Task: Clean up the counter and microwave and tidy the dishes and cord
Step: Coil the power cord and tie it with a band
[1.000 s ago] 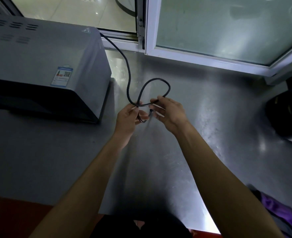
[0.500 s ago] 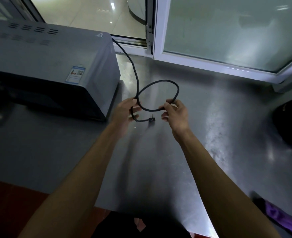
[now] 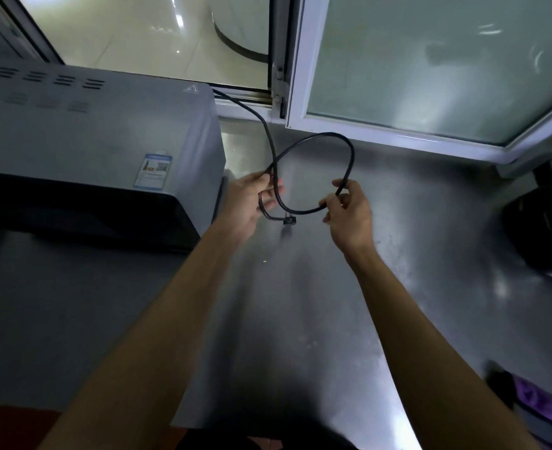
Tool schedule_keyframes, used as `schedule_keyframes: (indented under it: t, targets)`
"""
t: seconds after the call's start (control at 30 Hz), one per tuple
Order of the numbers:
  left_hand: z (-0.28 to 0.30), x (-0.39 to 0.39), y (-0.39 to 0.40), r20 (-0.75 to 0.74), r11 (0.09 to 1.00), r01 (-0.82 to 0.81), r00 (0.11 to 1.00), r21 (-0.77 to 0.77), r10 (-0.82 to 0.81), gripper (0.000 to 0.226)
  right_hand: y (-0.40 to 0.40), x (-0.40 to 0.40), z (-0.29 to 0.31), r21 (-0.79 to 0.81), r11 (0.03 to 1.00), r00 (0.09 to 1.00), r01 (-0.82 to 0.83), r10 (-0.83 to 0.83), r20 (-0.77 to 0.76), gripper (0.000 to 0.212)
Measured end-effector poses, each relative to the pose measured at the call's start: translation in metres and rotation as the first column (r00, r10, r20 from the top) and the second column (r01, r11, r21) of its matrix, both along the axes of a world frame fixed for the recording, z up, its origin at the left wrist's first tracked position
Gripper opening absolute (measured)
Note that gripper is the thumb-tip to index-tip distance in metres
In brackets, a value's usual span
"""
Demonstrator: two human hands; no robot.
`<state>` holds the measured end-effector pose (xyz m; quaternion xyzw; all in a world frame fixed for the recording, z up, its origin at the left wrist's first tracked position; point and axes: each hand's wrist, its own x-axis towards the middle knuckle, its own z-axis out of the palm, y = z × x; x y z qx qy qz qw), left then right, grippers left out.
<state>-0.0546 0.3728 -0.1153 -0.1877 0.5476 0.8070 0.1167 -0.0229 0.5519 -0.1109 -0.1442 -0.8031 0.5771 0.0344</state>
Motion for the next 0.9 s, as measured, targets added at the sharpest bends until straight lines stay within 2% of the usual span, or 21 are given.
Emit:
schedule_keyframes:
  t: [0.2,0.33,0.6,0.77,0.9]
  targets:
    - [0.004,-0.033,-0.019,0.031,0.995,0.024,0.999,0.092,-0.027,0.019,-0.026,-0.007,-0.002,0.141,0.985,0.995,0.102,-0.098,-0.036,0.025]
    - [0.001,-0.048,-0.016,0.072,0.998,0.042,0.996,0.043,-0.045,0.018,-0.029,-0.005,-0.008,0.183,0.977,0.994,0.106,-0.101,-0.035,0.028]
    - [-0.004,-0.06,0.011,-0.008,0.988,0.046,0.999,-0.149,-0.047,0.008,-0.012,-0.017,-0.017,0.252,0.965,0.998,0.069,-0.067,-0.02,0.031]
    - [-0.004,-0.064,0.021,-0.086,0.974,-0.015,0.996,-0.226,-0.004,0.015,0.0,-0.026,-0.021,0.147,0.987,0.998,0.06,-0.061,0.004,0.026]
    - [-0.003,-0.066,0.019,-0.144,0.953,-0.015,0.989,-0.301,-0.03,0.018,0.009,-0.041,-0.021,0.003,1.0,0.988,0.014,-0.014,0.154,0.025]
